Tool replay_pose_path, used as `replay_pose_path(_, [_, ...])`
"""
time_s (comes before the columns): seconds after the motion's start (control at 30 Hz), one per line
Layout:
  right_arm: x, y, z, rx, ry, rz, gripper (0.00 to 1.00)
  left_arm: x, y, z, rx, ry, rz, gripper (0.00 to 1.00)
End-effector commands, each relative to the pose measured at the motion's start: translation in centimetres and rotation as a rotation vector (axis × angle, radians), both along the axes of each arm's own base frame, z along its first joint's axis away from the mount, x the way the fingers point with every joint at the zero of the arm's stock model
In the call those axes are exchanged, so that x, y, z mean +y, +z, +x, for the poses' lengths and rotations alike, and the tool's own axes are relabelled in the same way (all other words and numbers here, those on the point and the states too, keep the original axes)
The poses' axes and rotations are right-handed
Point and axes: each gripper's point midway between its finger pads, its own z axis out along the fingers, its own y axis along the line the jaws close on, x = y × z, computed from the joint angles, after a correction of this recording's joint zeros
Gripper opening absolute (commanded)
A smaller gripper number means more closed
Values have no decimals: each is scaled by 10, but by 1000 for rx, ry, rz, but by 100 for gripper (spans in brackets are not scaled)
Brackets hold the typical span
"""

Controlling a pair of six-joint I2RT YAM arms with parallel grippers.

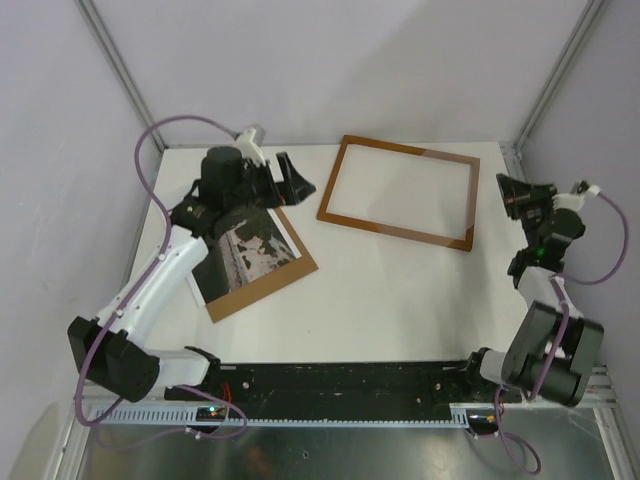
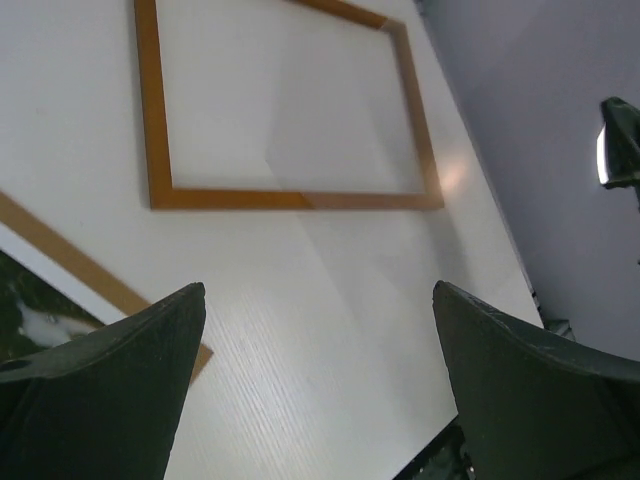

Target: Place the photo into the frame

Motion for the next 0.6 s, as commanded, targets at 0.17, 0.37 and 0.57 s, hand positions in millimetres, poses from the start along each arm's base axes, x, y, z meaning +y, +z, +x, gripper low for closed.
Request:
replay_pose_path(0.17, [71,139,-41,-127,268,-124,0,-12,91,51,-240,-156,-52,100])
replay_pose_path(0.37, [112,175,-74,-168,498,-126,0,-15,117,55,-317,-338,-92,100])
replay_pose_path(0.57, [139,193,-98,-209,698,-71,0,-18,111,44,-385,-528,-81,100])
